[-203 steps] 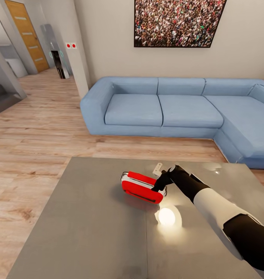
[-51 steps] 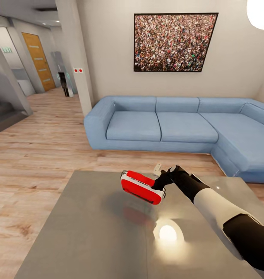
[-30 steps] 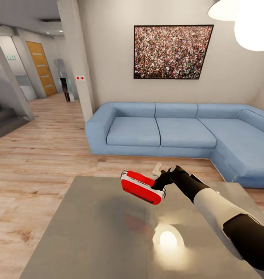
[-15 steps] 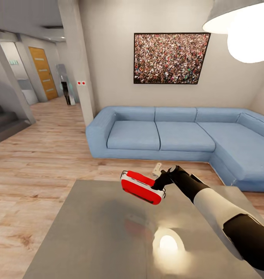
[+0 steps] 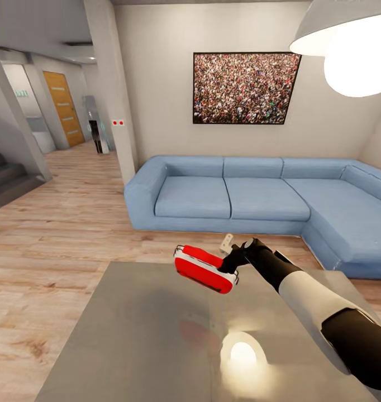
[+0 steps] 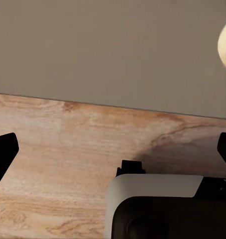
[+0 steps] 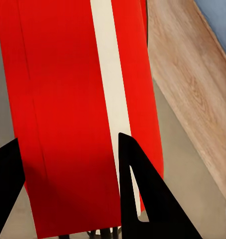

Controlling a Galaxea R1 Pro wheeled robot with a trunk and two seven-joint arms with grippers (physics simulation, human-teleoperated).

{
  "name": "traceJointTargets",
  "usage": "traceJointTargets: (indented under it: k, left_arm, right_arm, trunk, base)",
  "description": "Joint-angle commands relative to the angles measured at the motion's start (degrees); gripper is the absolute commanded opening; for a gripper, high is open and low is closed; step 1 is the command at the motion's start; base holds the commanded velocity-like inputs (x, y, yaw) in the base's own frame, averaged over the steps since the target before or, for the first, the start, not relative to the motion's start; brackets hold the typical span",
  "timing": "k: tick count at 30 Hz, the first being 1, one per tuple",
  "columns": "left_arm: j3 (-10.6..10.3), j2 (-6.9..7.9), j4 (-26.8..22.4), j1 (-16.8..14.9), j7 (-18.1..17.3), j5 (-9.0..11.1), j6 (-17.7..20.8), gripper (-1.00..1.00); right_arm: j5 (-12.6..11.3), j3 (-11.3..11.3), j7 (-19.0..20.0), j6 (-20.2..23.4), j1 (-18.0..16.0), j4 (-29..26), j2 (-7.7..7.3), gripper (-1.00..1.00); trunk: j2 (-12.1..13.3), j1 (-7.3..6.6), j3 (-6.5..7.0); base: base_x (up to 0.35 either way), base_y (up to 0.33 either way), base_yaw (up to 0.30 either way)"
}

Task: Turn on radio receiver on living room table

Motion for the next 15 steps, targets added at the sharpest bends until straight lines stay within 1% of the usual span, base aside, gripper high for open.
traceJointTargets:
  k: [1, 4, 7, 9, 10, 12, 13, 14, 15]
  left_arm:
    - [0.0, 0.0, 0.0, 0.0, 0.0, 0.01, -0.01, 1.0]
    - [0.0, -0.01, 0.0, 0.0, 0.0, -0.01, -0.02, 1.0]
    - [0.0, -0.01, 0.0, 0.0, 0.0, -0.05, -0.02, 1.0]
    - [0.0, 0.0, 0.0, 0.0, 0.0, -0.06, -0.01, 1.0]
    - [0.0, 0.0, 0.0, 0.0, 0.02, -0.07, -0.01, 1.0]
    - [0.0, 0.02, 0.0, 0.0, 0.01, -0.12, 0.0, 1.0]
    - [0.0, 0.01, 0.0, 0.0, 0.01, -0.13, 0.02, 1.0]
    - [0.0, 0.0, 0.0, 0.0, 0.01, -0.13, 0.03, 1.0]
    - [0.0, 0.0, 0.0, 0.0, 0.01, -0.14, 0.04, 1.0]
  right_arm:
    - [-0.18, -0.07, 0.08, 0.02, -0.01, -0.06, 0.05, -1.0]
    - [-0.18, -0.05, -0.57, 0.01, 0.0, -0.3, 0.28, -1.0]
    - [-0.15, -0.01, -3.28, 0.02, -0.01, -0.52, 0.62, -1.0]
    - [-0.09, 0.05, -7.64, 0.09, 0.0, -0.69, 1.62, -1.0]
    - [-0.08, 0.07, -9.08, 0.13, 0.0, -0.72, 1.96, -1.0]
    - [0.1, 0.2, -15.94, 0.41, -0.01, -0.78, 3.31, -1.0]
    - [0.14, 0.24, -17.83, 0.45, -0.01, -0.79, 3.62, -1.0]
    - [0.21, 0.3, -21.72, 0.51, 0.01, -0.79, 4.24, -1.0]
    - [0.23, 0.32, -23.72, 0.53, 0.0, -0.78, 4.53, -1.0]
  trunk:
    - [0.0, 0.0, 0.01]
    - [0.0, 0.0, 0.01]
    - [0.0, 0.0, 0.01]
    - [0.0, 0.0, 0.01]
    - [0.0, 0.0, 0.01]
    - [0.0, 0.0, 0.01]
    - [0.0, 0.0, 0.01]
    - [0.0, 0.0, 0.01]
    - [0.0, 0.0, 0.01]
  base:
    - [0.0, 0.0, 0.0]
    - [0.0, 0.0, 0.0]
    - [0.0, 0.0, 0.0]
    - [0.0, 0.0, 0.0]
    - [0.0, 0.0, 0.0]
    - [0.0, 0.0, 0.0]
    - [0.0, 0.0, 0.0]
    - [0.0, 0.0, 0.0]
    - [0.0, 0.0, 0.0]
